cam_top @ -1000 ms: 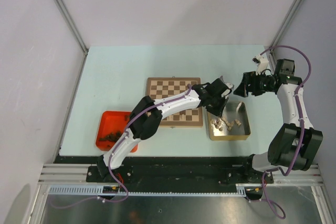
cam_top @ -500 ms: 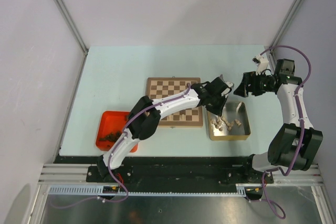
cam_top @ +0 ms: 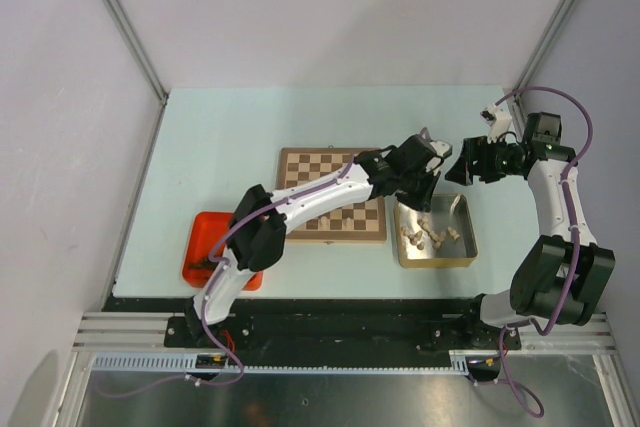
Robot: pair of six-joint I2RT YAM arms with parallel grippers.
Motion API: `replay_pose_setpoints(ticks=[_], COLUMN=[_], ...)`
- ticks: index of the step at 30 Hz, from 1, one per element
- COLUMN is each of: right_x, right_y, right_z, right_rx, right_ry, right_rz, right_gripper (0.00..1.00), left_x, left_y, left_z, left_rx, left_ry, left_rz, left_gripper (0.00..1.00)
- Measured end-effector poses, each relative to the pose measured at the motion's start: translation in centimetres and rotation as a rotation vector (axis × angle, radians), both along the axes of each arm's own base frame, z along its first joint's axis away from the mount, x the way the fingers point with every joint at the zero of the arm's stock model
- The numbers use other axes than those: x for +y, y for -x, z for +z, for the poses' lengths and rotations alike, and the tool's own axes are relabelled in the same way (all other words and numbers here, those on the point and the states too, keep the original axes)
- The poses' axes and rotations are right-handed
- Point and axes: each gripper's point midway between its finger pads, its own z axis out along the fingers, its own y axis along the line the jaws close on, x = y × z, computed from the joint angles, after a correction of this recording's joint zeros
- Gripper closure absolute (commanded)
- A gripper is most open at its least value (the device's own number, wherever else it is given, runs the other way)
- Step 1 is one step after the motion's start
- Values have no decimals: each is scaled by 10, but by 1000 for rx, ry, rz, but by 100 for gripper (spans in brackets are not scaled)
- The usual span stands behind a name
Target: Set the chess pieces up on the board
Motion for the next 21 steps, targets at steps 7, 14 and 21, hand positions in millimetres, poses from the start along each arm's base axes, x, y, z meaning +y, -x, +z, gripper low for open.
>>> replay_pose_setpoints(ticks=[7, 14, 21], right_x=[0, 0, 1], right_y=[0, 0, 0], right_z=[0, 0, 0], right_rx=[-1, -1, -2], right_ry=[1, 1, -2], right_rz=[1, 2, 4], right_gripper=[12, 12, 12], left_x=[5, 25, 71], left_y=[6, 12, 21], left_z=[19, 33, 59], left_rx=[-16, -46, -121], left_ry=[21, 12, -3], left_rz=[-5, 3, 52], left_gripper=[96, 96, 96])
